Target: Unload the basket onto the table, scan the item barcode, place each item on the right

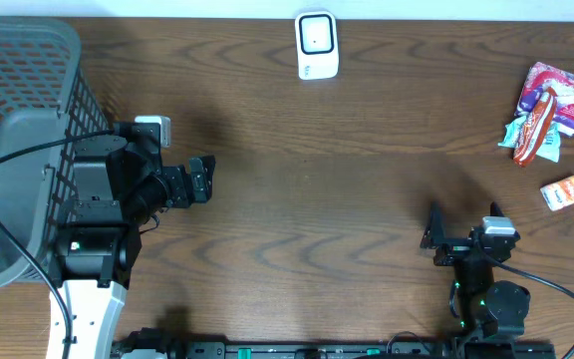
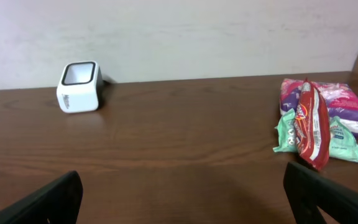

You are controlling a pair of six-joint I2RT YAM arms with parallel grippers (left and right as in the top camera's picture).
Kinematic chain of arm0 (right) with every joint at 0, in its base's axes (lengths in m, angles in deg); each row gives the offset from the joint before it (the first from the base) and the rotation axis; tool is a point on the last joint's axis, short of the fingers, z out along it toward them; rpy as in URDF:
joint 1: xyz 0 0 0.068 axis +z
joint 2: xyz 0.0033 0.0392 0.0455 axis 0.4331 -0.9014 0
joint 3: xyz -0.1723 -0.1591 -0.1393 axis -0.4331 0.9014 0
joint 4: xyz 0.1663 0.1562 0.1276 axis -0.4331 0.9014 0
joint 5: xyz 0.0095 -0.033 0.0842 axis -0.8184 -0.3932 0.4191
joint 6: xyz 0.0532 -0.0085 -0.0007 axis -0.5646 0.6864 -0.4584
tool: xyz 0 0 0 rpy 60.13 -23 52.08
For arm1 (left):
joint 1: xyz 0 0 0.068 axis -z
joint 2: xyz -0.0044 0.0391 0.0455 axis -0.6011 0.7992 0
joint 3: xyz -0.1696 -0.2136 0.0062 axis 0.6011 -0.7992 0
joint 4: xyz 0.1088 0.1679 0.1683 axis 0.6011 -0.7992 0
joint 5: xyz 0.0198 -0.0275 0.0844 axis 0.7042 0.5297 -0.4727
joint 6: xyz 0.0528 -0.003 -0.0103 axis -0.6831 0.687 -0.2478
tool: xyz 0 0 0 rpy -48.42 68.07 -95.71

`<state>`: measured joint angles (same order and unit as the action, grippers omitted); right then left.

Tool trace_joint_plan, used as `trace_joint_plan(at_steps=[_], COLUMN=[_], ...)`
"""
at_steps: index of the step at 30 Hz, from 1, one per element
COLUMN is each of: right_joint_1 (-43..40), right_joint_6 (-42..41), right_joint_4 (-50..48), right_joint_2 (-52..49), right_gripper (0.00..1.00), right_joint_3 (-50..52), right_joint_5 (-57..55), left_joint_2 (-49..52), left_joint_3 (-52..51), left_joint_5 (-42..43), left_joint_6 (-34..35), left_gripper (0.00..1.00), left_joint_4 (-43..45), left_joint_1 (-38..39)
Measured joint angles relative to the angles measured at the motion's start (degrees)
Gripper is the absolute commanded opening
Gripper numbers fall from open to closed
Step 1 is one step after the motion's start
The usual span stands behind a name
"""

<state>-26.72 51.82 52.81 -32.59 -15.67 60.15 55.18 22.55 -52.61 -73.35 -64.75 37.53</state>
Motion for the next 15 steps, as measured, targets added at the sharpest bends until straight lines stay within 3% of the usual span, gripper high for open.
trace_joint_plan(at_steps=[15], right_joint_1=[0.00], right_joint_6=[0.76], right_joint_4=[0.00], right_joint_2=[0.00], right_gripper=[0.99], right_joint_3=[0.00], right_joint_5=[0.02], left_joint_2=[0.00], left_joint_3=[0.00], left_joint_5=[0.00], left_joint_6=[0.00], left_gripper=[0.97], left_joint_4=[0.00], left_joint_1=[0.00])
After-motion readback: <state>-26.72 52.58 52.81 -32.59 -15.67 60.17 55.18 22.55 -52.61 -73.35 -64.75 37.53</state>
